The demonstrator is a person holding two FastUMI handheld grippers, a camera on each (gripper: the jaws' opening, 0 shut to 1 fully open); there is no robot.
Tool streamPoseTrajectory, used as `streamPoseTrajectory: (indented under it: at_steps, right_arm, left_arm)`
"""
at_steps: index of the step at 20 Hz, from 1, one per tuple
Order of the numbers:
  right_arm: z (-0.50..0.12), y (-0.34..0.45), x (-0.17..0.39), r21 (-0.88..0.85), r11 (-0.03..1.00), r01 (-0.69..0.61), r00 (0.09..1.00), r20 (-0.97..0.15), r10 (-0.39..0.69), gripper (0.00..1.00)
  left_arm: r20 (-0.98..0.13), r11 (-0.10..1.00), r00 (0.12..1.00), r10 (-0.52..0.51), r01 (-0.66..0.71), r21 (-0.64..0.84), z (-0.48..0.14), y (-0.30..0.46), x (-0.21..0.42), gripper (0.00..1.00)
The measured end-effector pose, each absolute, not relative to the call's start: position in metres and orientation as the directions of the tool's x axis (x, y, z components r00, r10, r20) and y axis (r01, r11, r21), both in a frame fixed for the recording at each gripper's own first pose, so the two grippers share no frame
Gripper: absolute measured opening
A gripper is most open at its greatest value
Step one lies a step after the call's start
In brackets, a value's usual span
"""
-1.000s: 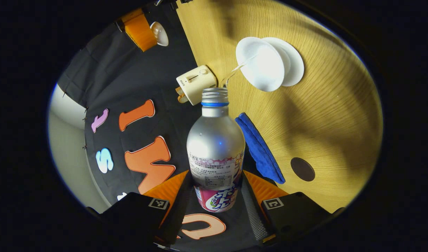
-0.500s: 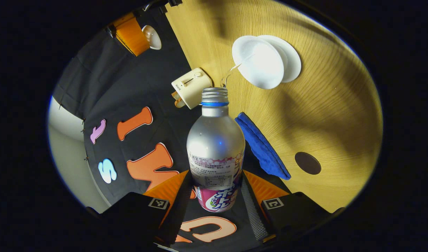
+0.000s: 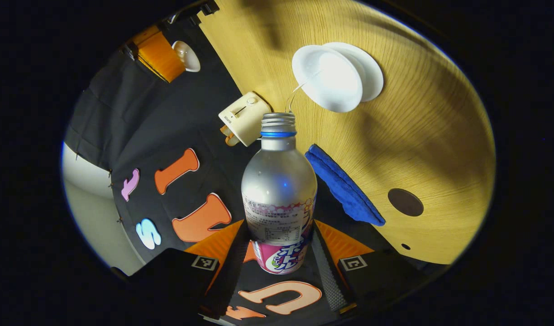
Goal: Open the teacup lid with one hand, grasp the water bottle and pour water into the teacup with the other hand; after pouring, place the water bottle on the coaster and then close the teacup lid.
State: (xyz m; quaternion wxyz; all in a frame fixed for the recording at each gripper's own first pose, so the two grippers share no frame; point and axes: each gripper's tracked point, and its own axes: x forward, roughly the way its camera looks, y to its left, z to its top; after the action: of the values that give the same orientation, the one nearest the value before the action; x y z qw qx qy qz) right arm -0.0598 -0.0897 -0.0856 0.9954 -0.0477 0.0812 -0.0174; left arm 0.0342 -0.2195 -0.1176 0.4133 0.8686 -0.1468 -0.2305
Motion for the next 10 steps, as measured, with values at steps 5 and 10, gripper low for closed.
streamPoseTrajectory:
  at_steps: [5, 10]
  right_arm:
    - [-0.086, -0.084, -0.058, -0.101, 0.995, 0.013, 0.986, -0.167, -0.030, 0.19]
    - [-0.091, -0.075, -0.055, -0.088, 0.996, -0.003, 0.984, -0.177, -0.012, 0.19]
  left_arm:
    - [-0.286, -0.615, 0.849, -0.444, -0.057, 0.786, -0.122, -0.217, 0.035, 0.80]
    - [-0.288, -0.569, 0.852, -0.437, -0.014, 0.822, -0.127, -0.208, 0.039, 0.83]
